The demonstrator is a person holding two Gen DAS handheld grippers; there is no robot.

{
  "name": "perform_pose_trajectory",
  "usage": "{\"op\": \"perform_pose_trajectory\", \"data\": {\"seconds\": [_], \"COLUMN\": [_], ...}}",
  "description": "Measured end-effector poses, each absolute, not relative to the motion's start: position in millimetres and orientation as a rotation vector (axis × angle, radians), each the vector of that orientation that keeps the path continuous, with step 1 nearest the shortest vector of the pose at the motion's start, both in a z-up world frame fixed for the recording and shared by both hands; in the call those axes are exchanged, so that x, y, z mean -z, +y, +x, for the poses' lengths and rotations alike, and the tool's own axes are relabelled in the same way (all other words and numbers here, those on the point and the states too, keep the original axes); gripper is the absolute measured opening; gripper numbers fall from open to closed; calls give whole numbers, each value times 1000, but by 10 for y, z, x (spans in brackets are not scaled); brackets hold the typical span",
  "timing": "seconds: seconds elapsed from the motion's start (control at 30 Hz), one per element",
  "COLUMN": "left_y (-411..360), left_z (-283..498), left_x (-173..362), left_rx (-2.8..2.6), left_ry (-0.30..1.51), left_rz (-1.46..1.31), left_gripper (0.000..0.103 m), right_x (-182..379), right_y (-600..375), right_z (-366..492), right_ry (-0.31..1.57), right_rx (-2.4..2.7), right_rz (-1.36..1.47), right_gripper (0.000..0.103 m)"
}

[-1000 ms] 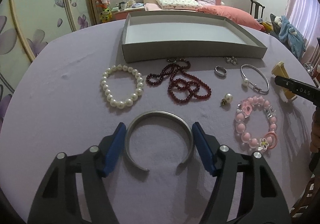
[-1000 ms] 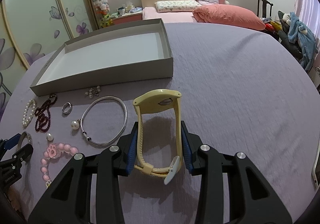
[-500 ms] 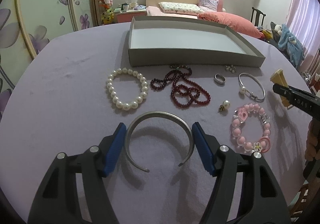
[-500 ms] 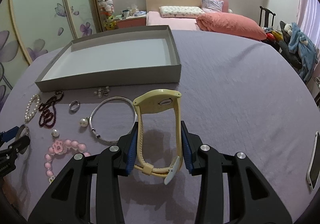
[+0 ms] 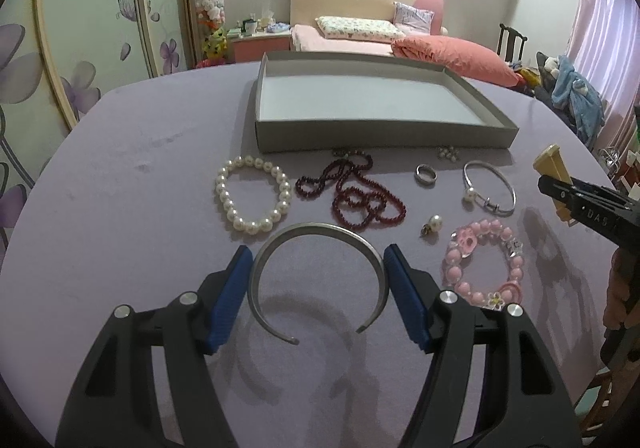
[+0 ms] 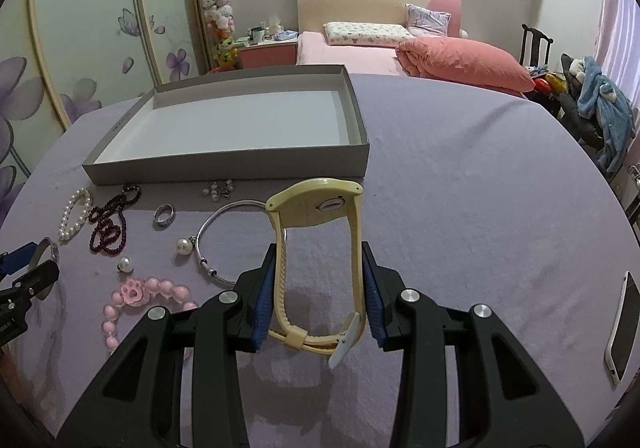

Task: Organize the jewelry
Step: 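Grasp the silver cuff bangle with the left tool while the right tool carries the yellow watch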

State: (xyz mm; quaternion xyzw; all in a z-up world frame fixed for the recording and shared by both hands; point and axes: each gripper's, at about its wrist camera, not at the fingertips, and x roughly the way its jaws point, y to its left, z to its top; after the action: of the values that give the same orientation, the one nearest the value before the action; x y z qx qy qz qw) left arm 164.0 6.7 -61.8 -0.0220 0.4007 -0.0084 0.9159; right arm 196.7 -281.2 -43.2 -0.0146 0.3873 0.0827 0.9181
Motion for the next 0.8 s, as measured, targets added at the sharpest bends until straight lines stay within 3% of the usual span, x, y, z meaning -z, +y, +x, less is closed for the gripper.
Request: {"op": "perform_pose_trajectory", "data": {"seconds": [0.8], "left_y": [51], "left_z": [1902], "left_x": [127], "left_rx": [-17], "left_ry": [658], "left_rz": [11], "left_gripper": [66], "right_x": [126], "right_y": [-2800], "right_z": [2133], "right_ry": [692], "right_rx": [-182], "right_rz": [-14], "right_gripper": [40]}}
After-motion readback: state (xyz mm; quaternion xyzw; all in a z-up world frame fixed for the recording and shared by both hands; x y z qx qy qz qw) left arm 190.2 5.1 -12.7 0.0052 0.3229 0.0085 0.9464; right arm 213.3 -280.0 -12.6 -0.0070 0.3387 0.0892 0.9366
